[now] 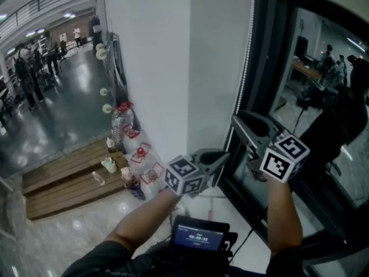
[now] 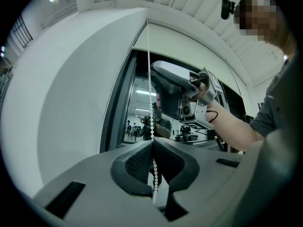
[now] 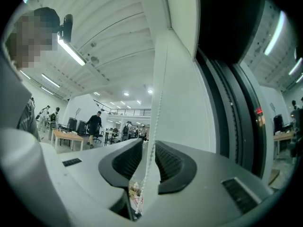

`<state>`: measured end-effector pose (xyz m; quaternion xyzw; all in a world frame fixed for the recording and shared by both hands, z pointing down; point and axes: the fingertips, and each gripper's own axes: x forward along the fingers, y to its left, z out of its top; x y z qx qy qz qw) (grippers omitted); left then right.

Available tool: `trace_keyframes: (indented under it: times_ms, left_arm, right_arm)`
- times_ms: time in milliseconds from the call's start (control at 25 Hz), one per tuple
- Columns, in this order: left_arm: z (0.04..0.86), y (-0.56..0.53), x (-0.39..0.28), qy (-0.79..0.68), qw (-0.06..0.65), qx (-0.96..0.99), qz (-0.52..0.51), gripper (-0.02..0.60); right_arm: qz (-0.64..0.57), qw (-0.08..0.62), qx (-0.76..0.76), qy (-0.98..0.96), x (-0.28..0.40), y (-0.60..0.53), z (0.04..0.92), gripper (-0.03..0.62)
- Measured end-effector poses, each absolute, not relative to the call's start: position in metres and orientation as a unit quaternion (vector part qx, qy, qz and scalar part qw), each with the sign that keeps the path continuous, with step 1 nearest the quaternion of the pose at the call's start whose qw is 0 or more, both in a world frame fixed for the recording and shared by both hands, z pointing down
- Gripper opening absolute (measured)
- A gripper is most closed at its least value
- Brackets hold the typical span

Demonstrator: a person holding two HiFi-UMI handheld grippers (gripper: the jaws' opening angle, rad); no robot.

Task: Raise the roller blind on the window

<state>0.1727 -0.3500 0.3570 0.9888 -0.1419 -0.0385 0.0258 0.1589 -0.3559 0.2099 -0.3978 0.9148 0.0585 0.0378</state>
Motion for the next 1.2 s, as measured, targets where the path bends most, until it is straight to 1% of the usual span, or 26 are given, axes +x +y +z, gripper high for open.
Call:
trace_keyframes:
  times_ms: [40, 80, 120, 200, 280, 360, 680, 840, 960, 1120, 1200]
  left_arm:
    - [0.356, -0.349, 0.173, -0.141, 0.026, 0.989, -0.040, 0.000]
    - [0.356, -0.347, 0.172, -0.141, 0.026, 0.989, -0.042, 0.000]
    - [0.355, -0.347, 0.172, -0.140, 0.026, 0.989, -0.044, 0.000]
    - [0.354, -0.347, 0.173, -0.141, 0.025, 0.989, -0.045, 0.000]
    - [0.359, -0.348, 0.174, -0.143, 0.025, 0.989, -0.039, 0.000]
    - [0.371, -0.350, 0.176, -0.145, 0.027, 0.989, -0.027, 0.000]
    - [0.451, -0.348, 0.180, -0.145, 0.086, 0.985, 0.033, 0.000]
    - [0.482, -0.345, 0.181, -0.145, 0.103, 0.983, 0.051, 0.000]
    - [0.504, -0.344, 0.181, -0.150, 0.114, 0.980, 0.067, 0.000]
    - [0.526, -0.344, 0.175, -0.165, 0.155, 0.973, 0.055, -0.002]
    - [0.528, -0.343, 0.174, -0.167, 0.165, 0.971, 0.044, 0.000]
  right_arm:
    - [0.054, 0.038, -0.397, 0.916, 0.158, -0.358, 0.212, 0.099]
    - [0.048, 0.040, -0.396, 0.916, 0.157, -0.360, 0.213, 0.053]
    - [0.042, 0.045, -0.396, 0.916, 0.157, -0.361, 0.215, 0.023]
    - [0.032, 0.060, -0.393, 0.917, 0.159, -0.362, 0.216, 0.005]
    - [0.028, 0.064, -0.392, 0.917, 0.160, -0.362, 0.220, 0.002]
    - [0.029, 0.051, -0.396, 0.916, 0.158, -0.364, 0.230, 0.002]
    - [-0.036, 0.042, -0.412, 0.909, 0.165, -0.365, 0.314, 0.002]
    - [-0.047, 0.039, -0.425, 0.903, 0.164, -0.357, 0.343, 0.002]
    - [-0.059, 0.021, -0.428, 0.901, 0.160, -0.355, 0.366, 0.003]
    - [-0.075, 0.018, -0.437, 0.896, 0.158, -0.350, 0.390, 0.002]
    - [-0.078, 0.023, -0.439, 0.895, 0.160, -0.350, 0.394, 0.002]
